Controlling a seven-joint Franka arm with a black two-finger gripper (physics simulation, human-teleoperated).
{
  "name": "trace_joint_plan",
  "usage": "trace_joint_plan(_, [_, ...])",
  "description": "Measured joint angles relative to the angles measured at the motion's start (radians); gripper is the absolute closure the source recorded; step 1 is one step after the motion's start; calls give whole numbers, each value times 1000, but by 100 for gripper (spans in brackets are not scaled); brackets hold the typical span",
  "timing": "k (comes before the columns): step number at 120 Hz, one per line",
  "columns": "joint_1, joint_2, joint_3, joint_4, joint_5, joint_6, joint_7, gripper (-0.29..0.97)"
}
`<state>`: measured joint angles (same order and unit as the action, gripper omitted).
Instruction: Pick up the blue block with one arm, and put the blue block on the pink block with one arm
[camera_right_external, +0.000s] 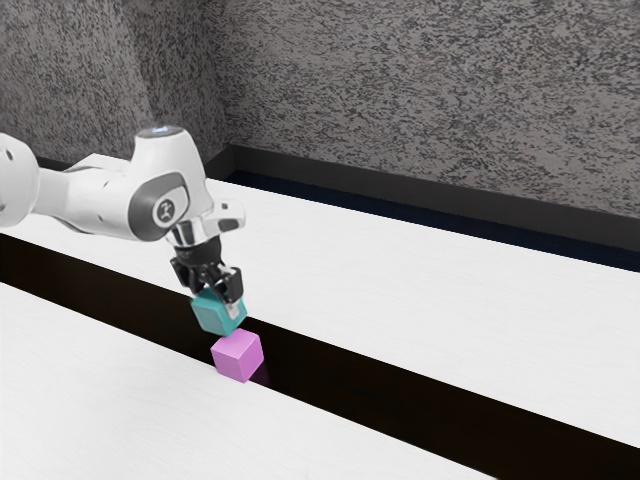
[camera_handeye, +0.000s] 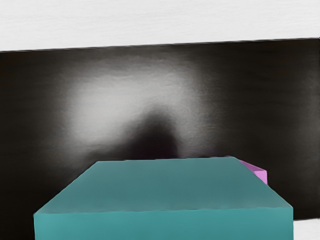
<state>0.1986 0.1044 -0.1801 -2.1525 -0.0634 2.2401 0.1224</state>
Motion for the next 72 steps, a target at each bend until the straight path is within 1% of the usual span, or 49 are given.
trace_joint_plan(44, [-1, -2, -36, -22, -2, 3, -90, 30])
trace_joint_plan(72, [-3, -23, -58, -39, -2, 2, -133, 30])
